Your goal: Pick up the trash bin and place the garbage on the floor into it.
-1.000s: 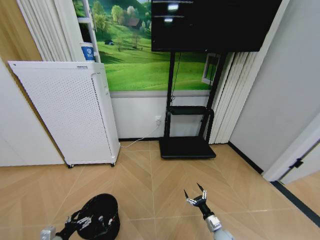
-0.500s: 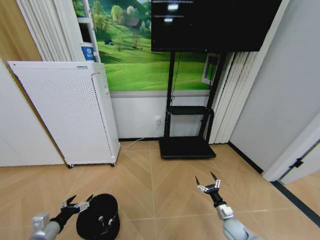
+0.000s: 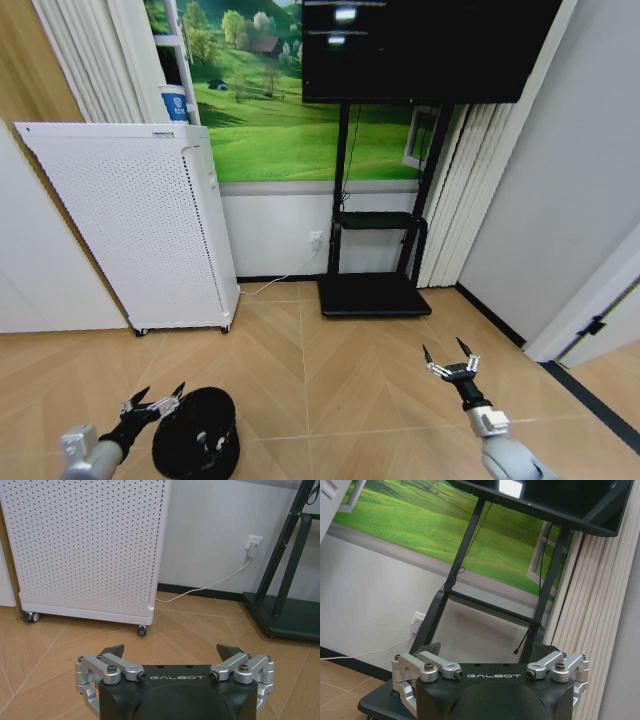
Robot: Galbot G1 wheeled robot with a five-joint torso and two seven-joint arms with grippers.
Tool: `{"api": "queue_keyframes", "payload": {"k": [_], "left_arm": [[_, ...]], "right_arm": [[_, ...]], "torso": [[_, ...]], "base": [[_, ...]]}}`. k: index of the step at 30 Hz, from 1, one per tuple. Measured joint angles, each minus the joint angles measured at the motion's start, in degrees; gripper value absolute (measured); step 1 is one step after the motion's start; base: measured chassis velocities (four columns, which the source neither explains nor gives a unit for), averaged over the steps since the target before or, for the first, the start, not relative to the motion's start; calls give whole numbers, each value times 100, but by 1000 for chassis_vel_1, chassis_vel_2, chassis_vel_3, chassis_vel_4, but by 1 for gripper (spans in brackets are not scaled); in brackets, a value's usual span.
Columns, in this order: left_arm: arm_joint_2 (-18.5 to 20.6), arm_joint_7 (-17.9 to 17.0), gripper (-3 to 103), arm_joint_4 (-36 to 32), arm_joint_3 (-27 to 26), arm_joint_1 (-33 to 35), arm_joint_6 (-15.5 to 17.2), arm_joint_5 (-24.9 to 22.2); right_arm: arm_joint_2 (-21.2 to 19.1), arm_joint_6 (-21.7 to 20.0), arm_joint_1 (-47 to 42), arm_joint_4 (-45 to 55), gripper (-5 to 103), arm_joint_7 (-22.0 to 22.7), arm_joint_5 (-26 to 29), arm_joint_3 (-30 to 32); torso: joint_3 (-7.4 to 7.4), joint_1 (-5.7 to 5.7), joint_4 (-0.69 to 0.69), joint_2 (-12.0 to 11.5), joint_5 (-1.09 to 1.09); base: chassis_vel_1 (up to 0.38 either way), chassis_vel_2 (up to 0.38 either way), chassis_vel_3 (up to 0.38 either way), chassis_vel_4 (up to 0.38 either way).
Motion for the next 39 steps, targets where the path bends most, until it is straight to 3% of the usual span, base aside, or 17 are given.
{"api": "queue_keyframes", "payload": {"k": [13,21,26,34,39], "left_arm": [[-201,26,100,15,38,0,-1,169],[-203,114,100,23,-114,-77,149,653],[-181,549,100,156,-72,-111,-37,680],[-230,568,100,144,-150,56,5,624],[-243,449,100,55,-108,48,50,473]], "right_arm": [[158,212,-100,-45,100,-29,-287,125],[273,130,-116,-18,100,87,-471,123],[323,88,-118,25,100,151,-570,101],[362,74,-149,41,100,186,-642,90],[365,47,-148,89,100,188,-630,37]], "torso": [[-2,-1,1,0,-4],[-1,-3,0,1,3],[16,7,0,22,-1],[53,28,1,83,-1],[172,67,0,239,-1]], "base": [[153,-162,-157,167],[87,-88,-115,98],[-63,51,62,-54],[-6,7,6,-6],[0,0,0,0]]}}
